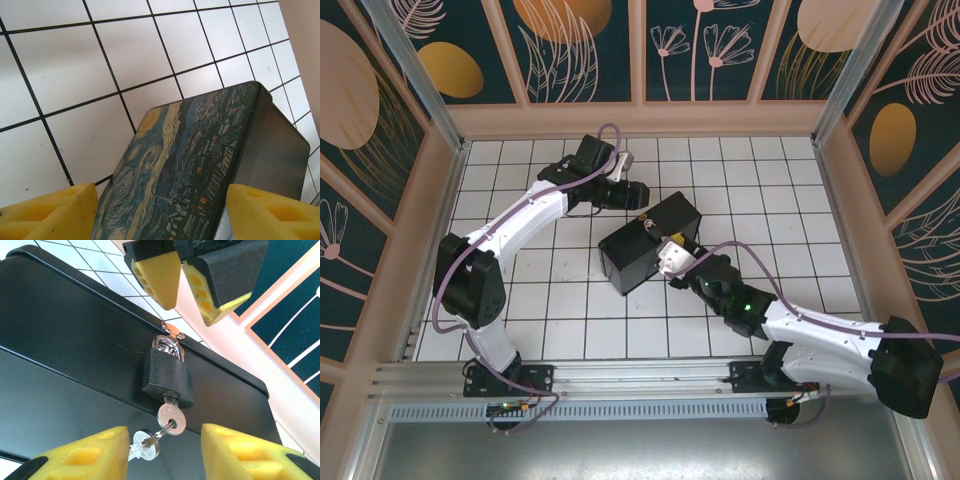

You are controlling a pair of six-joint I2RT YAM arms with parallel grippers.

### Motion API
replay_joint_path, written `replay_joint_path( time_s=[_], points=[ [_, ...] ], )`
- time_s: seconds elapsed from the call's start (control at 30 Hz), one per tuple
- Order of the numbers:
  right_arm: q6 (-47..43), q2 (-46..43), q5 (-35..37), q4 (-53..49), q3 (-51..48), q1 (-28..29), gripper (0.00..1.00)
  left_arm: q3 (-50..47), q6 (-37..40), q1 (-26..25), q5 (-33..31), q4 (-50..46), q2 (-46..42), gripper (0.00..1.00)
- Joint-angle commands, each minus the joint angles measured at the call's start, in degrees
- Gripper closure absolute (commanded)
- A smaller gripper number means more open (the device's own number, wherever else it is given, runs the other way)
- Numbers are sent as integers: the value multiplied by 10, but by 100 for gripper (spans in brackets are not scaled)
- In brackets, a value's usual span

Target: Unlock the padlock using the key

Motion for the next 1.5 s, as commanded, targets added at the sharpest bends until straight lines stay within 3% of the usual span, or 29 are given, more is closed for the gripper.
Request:
replay_joint_path(
  time_s=[0.0,0.4,0.57,1.0,1.47],
  points=[
    [-14,10,2,18,18,-4,59,6,11,3,16,12,5,31],
    [-29,33,-1,46,35,-14,65,-12,24,3,25,12,2,32],
    [-27,45,-8,35,44,-17,72,-13,23,3,27,15,2,33],
    [-10,30,-17,-4,41,-28,73,-8,26,3,25,15,3,33],
    [-8,29,-34,-11,42,-37,82,-6,25,3,27,15,5,34]
  ],
)
